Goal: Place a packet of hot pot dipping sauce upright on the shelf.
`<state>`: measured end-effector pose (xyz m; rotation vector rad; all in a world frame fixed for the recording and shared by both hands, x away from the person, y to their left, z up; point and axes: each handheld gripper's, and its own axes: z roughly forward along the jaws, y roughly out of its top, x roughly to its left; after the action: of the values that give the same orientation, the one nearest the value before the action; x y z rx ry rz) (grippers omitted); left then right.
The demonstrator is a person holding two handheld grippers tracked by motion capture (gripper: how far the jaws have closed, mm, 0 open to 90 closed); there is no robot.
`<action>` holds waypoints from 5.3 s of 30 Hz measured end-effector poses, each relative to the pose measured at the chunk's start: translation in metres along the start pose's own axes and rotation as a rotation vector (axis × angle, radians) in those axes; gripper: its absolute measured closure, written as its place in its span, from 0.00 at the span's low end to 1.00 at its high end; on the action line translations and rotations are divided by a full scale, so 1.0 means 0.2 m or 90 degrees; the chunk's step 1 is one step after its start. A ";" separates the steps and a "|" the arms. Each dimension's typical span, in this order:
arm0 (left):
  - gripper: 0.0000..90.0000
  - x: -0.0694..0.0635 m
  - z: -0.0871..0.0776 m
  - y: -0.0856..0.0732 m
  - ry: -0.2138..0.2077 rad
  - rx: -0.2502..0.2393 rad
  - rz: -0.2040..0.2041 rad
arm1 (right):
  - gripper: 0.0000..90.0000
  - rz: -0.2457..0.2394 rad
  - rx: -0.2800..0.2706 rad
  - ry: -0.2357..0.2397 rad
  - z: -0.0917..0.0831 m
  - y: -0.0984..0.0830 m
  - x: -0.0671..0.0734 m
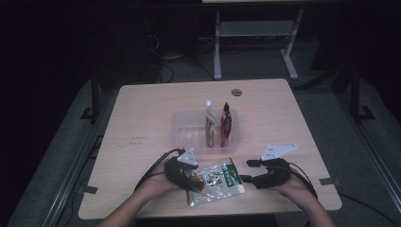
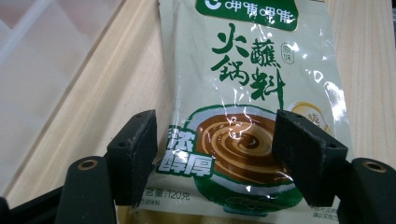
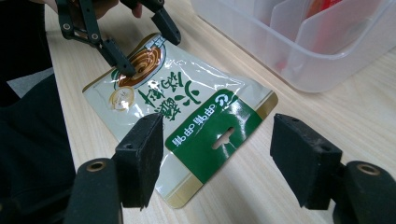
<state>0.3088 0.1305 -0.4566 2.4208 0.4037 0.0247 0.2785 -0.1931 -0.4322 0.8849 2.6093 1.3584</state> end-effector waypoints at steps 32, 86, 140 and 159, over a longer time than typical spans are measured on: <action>1.00 0.02 -0.01 -0.02 -0.028 -0.031 -0.002 | 0.38 0.001 0.002 -0.002 0.01 0.00 -0.01; 1.00 0.04 -0.54 -0.06 -0.024 -0.199 0.026 | 0.65 -0.024 -0.050 0.208 0.24 0.38 0.00; 0.60 0.08 -0.44 -0.02 0.018 -0.202 0.004 | 1.00 -0.066 -0.113 0.273 0.19 0.36 0.03; 0.42 0.04 -0.48 -0.09 0.013 -0.173 -0.015 | 1.00 -0.088 -0.192 0.281 0.10 0.43 0.07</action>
<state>0.2999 0.2064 -0.3950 2.1488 0.4109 0.0879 0.3118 -0.1328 -0.3745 0.3886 2.5745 2.0263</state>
